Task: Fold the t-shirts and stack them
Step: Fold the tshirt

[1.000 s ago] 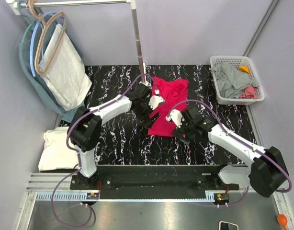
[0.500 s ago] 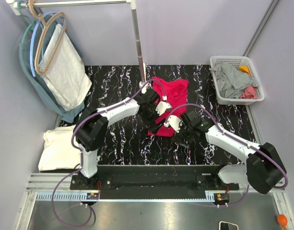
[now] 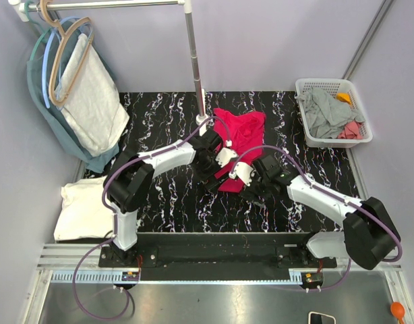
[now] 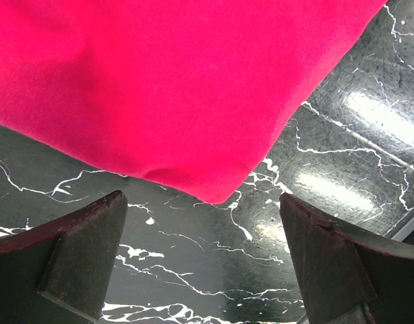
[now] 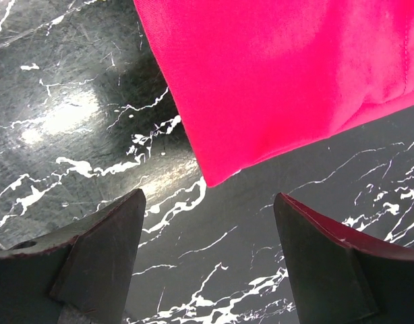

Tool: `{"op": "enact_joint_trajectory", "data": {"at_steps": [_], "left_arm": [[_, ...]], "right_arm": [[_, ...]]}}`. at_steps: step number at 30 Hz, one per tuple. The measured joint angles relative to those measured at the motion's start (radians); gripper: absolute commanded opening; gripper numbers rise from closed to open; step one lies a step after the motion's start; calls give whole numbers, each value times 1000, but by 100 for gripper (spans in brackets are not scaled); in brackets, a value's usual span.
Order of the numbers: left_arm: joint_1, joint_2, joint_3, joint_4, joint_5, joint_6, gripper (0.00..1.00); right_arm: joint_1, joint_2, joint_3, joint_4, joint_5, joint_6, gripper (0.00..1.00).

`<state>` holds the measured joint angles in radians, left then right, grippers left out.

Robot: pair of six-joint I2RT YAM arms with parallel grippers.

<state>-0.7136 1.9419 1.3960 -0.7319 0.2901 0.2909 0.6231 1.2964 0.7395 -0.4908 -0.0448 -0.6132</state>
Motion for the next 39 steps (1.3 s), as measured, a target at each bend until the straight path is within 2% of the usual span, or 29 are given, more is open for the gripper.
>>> {"op": "enact_joint_trajectory", "data": {"at_steps": [23, 39], "left_arm": [[-29, 35, 1, 12, -36, -3, 99], [-26, 42, 4, 42, -68, -34, 95]], "right_arm": [[-8, 126, -41, 164, 45, -79, 82], [-18, 182, -18, 242, 36, -129, 80]]}}
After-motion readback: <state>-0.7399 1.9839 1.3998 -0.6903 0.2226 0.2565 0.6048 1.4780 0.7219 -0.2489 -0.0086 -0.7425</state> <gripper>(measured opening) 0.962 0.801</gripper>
